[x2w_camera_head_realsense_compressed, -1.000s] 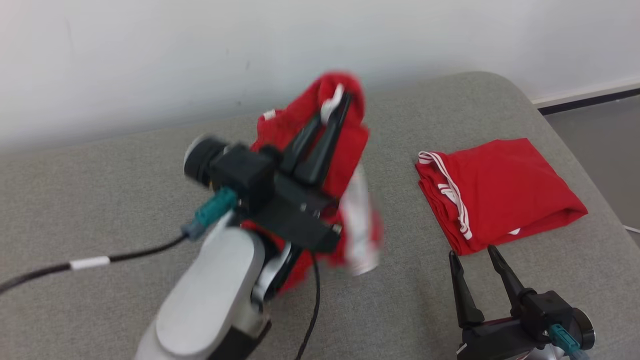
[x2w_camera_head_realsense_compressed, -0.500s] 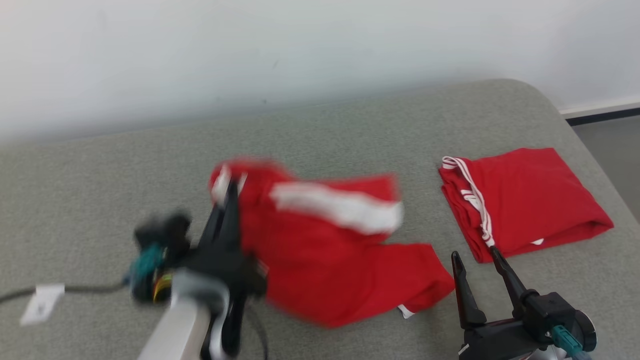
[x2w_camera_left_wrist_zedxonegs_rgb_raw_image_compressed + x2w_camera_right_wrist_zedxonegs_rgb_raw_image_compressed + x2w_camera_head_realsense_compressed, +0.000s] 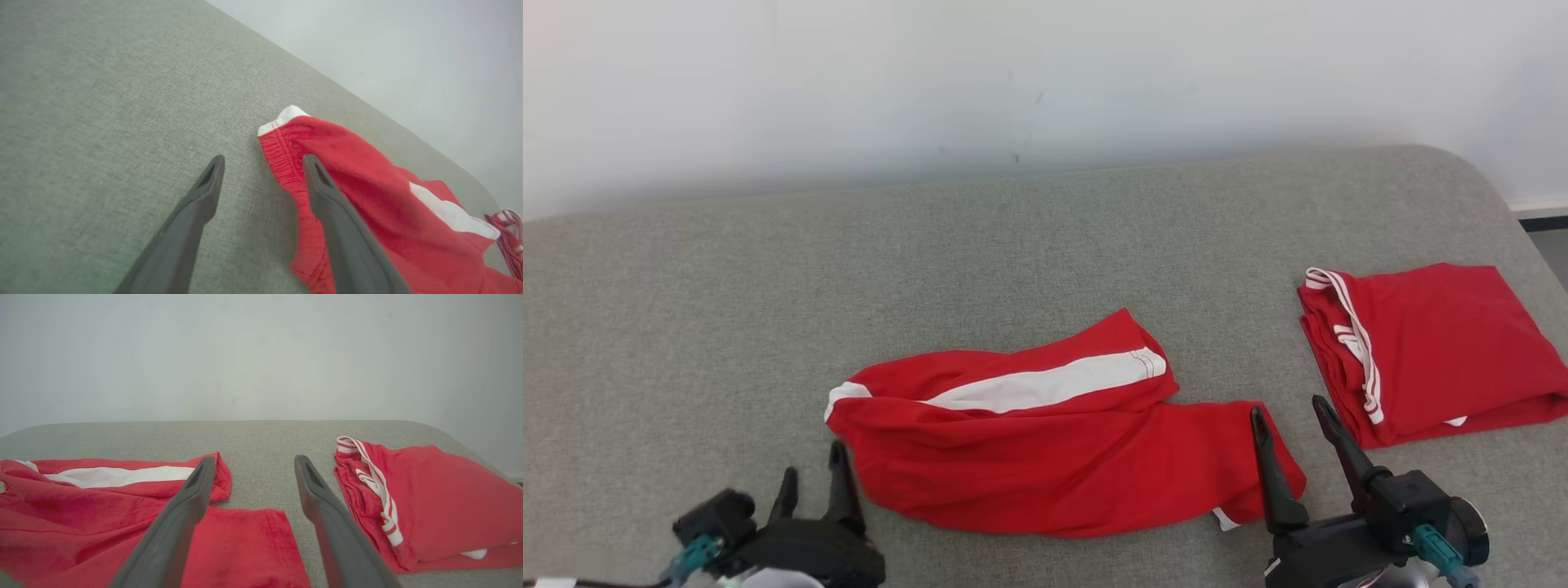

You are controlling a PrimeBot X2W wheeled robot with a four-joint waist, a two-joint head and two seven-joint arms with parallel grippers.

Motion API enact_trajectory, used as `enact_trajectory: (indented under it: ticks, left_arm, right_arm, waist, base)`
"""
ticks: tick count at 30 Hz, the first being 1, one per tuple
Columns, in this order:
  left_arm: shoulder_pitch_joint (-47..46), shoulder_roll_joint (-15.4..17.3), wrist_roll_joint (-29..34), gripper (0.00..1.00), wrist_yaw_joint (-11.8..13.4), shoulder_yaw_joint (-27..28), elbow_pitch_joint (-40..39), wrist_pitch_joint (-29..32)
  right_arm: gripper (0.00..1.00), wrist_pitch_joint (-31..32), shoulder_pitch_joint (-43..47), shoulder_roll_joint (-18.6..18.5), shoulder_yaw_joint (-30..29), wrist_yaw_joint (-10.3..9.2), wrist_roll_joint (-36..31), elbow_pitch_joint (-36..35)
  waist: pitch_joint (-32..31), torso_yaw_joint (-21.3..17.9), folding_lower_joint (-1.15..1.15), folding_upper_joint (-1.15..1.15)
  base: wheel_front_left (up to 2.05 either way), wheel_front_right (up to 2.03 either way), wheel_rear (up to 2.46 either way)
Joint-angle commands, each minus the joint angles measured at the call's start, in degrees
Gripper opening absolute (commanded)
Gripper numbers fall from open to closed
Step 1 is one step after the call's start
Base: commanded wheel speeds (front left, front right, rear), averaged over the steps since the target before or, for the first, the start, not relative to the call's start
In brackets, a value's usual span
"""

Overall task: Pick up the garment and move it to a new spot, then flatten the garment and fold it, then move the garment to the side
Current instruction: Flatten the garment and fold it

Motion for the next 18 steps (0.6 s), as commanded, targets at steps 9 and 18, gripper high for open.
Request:
enact_trajectory:
  ticks: [9,18]
  left_arm:
    - [-2.2,6.2,5.1,1.00,-0.5,-1.6,-2.1,0.0]
    - [-12.6,10.6,10.1,1.00,1.9,-8.4,2.4,17.0]
  right_arm:
    - [1.00,12.6,-3.2,0.0,2.9,-0.10,-0.4,-2.8]
    - [1.00,27.1,-13.0,-2.0,10.2,-0.10,3.1,-6.0]
  waist:
    - [-0.5,0.7,0.00,-0.01]
    - [1.7,0.8,0.00,-0.01]
  base:
    - [0.00,0.00,0.00]
    - [0.00,0.00,0.00]
